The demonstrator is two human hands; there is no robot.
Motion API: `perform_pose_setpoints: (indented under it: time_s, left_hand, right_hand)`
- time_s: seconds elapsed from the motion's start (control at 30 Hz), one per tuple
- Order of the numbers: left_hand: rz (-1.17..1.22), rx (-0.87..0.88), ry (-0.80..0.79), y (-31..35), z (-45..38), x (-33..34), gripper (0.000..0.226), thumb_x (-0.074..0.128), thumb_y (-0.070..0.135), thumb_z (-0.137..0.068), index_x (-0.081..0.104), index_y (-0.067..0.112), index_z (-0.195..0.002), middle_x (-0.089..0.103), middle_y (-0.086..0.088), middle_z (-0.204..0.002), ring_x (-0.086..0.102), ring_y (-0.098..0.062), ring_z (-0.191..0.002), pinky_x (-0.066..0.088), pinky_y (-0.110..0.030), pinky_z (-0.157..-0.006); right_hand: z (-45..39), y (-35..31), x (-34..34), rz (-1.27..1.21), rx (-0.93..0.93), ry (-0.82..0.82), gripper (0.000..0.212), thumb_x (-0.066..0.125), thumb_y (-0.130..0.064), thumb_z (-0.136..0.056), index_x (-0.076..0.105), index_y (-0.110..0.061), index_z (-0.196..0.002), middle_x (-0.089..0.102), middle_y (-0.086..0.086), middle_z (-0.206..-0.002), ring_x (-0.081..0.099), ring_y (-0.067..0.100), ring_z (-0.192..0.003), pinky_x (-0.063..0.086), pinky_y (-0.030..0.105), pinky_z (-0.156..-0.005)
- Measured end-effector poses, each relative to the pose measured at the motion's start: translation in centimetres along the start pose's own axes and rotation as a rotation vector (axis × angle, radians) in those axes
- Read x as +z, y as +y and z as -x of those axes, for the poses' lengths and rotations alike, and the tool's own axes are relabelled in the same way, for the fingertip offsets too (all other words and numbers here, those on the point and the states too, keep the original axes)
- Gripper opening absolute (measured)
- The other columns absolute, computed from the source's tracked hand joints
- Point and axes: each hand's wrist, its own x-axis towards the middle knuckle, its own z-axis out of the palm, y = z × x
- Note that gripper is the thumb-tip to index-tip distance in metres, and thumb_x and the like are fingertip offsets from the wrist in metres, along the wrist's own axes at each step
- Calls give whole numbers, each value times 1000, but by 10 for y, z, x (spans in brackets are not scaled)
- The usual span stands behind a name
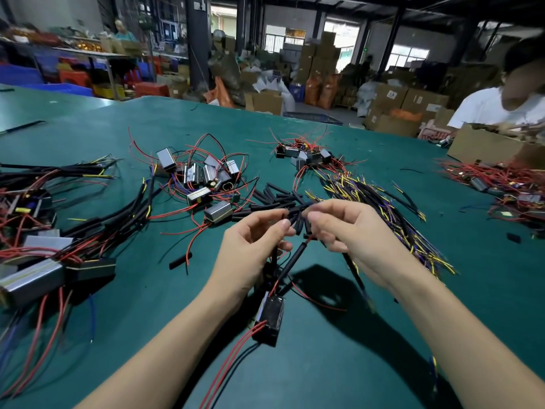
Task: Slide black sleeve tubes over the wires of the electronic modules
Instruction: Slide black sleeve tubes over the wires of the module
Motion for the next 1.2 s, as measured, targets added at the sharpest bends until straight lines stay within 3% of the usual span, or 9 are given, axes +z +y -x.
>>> perform_pose_setpoints:
  time_s: [0.17,0.37,0.63,0.73,0.87,0.93,1.1,1.13,1.2]
  left_hand:
    - [-132,-31,-50,-1,1,-2,19,59,22,-91,71,9,-97,58,10,-59,45,-6,-53,38,-11,-54]
    - [-99,-66,-121,3,2,-1,34,57,50,-77,70,19,-83,61,7,-67,45,-4,-57,38,-9,-55]
    - [-48,-54,-102,1,-1,-3,24,63,42,-81,71,19,-79,65,6,-70,46,-5,-55,38,-12,-54]
    - [-163,10,-80,0,1,-4,11,64,22,-88,70,18,-80,65,8,-65,44,-3,-51,38,-9,-51]
    - [-187,-23,10,-1,0,-5,17,63,23,-89,69,15,-76,57,8,-54,39,-5,-47,33,-11,-45]
    - [-182,-56,47,-2,0,-6,24,63,26,-89,69,13,-70,46,3,-51,33,-7,-44,28,-13,-42]
    - [-115,-126,109,-4,-1,-5,29,63,28,-88,65,15,-62,37,-4,-53,27,-10,-41,22,-18,-40]
    - [-113,-125,110,-3,-1,-4,29,63,27,-88,65,15,-62,37,-4,-53,27,-10,-42,22,-19,-40]
    - [-124,-103,88,-3,0,-4,29,62,26,-89,66,15,-62,39,-3,-52,28,-10,-42,23,-19,-41]
  right_hand:
    - [-9,-21,-13,-688,130,247,28,44,-23,-99,65,-9,-85,63,2,-71,51,8,-58,39,14,-50]
    - [-6,-11,-9,-588,95,405,32,43,-29,-100,62,-10,-83,56,0,-63,45,6,-52,40,11,-45]
    - [-8,-5,-16,-552,20,524,31,43,-25,-101,59,-7,-82,56,5,-71,51,9,-51,46,15,-51]
    - [-6,-8,-22,-252,86,474,36,47,-31,-100,63,-3,-83,58,8,-67,53,10,-47,44,17,-45]
    - [7,-12,-22,798,25,512,67,48,-60,-89,63,-5,-55,53,8,-46,52,26,-48,42,31,-54]
    - [11,-18,-13,857,-127,612,69,52,-63,-86,59,-2,-52,42,9,-41,43,26,-47,38,32,-54]
    - [14,-29,8,42,-194,223,32,64,-33,-86,70,-10,-65,61,2,-50,49,10,-37,35,15,-39]
    - [16,-27,14,-13,-221,139,21,66,-24,-86,71,-7,-74,66,3,-58,57,11,-44,41,16,-43]
    - [16,-16,21,291,-363,104,6,70,-11,-84,73,-9,-89,71,1,-77,64,8,-66,50,19,-65]
